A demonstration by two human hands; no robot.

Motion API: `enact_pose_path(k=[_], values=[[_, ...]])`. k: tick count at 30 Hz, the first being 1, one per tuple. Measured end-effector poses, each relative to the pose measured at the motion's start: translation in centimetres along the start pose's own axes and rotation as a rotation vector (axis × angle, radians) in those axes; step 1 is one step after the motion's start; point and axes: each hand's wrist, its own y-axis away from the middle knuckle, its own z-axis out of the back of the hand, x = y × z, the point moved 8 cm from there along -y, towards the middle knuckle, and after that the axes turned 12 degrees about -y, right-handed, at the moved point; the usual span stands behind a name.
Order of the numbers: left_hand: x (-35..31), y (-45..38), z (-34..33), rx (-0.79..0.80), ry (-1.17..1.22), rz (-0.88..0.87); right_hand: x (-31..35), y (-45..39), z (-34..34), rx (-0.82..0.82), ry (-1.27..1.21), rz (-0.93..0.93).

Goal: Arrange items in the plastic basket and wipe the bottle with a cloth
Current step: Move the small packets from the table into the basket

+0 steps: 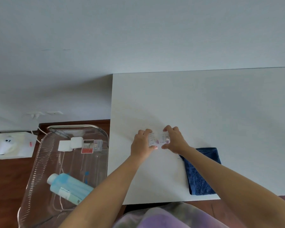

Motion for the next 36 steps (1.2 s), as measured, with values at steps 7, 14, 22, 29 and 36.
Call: enact_pose_path(k=[7, 14, 22, 29, 36], values=[[0.1, 0.9, -0.1, -0.028, 0.127, 0.024, 1.0, 1.0, -0.4, 0.031, -0.033, 0.045], [3.0, 3.0, 1.6, -0.052, 0.358, 0.061, 3.1, 0.7, -1.5, 0.034, -0.167, 0.012], [13.2, 8.4, 5.9, -0.217, 0.682, 0.318, 10.0, 0.5, -7.0, 0.080, -0.283, 0.037], [23.3, 12.5, 6.8, -0.348, 0.799, 0.523, 16.3, 0.6, -15.1, 0.129, -0.273, 0.096], [30.4, 12.5, 3.4, -0.201, 0.852, 0.713, 17.5, -0.3, -22.7, 0.132, -0.285, -0.023]])
